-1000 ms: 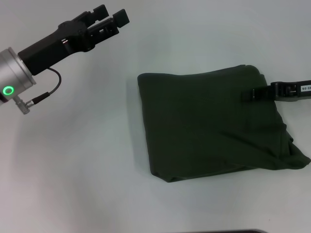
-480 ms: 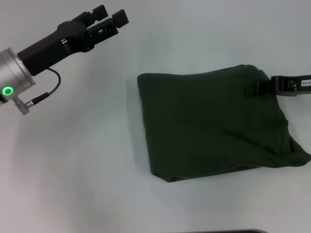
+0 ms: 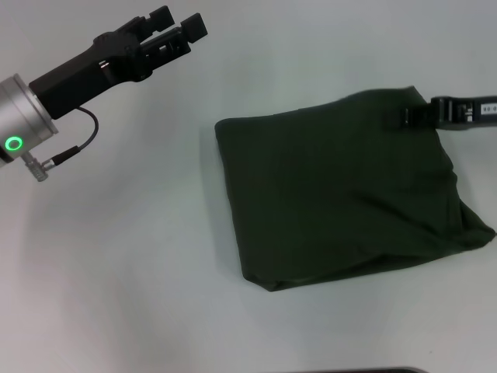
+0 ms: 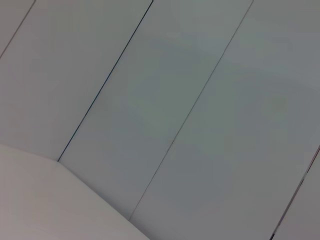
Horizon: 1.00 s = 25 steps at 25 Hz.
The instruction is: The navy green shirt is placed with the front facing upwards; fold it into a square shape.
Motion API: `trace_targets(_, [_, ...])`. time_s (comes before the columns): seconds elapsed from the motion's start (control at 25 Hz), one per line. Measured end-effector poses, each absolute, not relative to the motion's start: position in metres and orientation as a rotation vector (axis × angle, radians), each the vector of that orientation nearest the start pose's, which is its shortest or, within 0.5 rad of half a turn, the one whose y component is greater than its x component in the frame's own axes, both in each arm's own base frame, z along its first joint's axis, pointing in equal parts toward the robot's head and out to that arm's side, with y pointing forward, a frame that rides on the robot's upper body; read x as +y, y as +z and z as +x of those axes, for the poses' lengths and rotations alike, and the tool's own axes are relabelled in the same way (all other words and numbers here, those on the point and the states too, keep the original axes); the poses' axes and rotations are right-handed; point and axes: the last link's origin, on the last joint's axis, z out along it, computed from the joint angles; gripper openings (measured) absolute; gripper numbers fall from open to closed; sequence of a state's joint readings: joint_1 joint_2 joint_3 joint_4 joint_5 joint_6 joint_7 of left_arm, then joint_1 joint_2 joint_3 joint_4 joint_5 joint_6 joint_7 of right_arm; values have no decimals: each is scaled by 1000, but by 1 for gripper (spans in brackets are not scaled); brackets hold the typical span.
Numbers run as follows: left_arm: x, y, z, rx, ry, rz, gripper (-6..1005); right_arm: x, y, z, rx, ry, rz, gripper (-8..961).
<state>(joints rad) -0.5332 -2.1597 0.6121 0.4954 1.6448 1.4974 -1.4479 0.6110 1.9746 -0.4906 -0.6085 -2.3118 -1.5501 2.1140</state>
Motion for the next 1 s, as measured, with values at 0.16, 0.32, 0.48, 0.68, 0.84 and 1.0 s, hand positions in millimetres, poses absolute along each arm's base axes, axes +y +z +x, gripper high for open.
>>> trace_targets(0.16, [340,-15,-237,-934,-1266,-2329,904,352,37,281,1614,572,-2461,92])
trace_targets(0.32, [339,-14,-238,-935,-1265,-2325,904,355,38,266,1588,600,-2524,91])
trace_targets(0.48, [339,-14,-239,-938,-1266,-2323,904,359,42,259,1561,616,-2538,91])
trace_targets(0.68, [339,-13,-238,-943,-1272,-2325,904,359,47,265,1563,612,-2496,91])
trace_targets(0.84, [340,-13,-237,-940,-1273,-2328,904,355,47,273,1581,607,-2465,91])
trace_targets(1.0, [341,-14,-235,-938,-1271,-2333,904,354,48,284,1596,585,-2410,91])
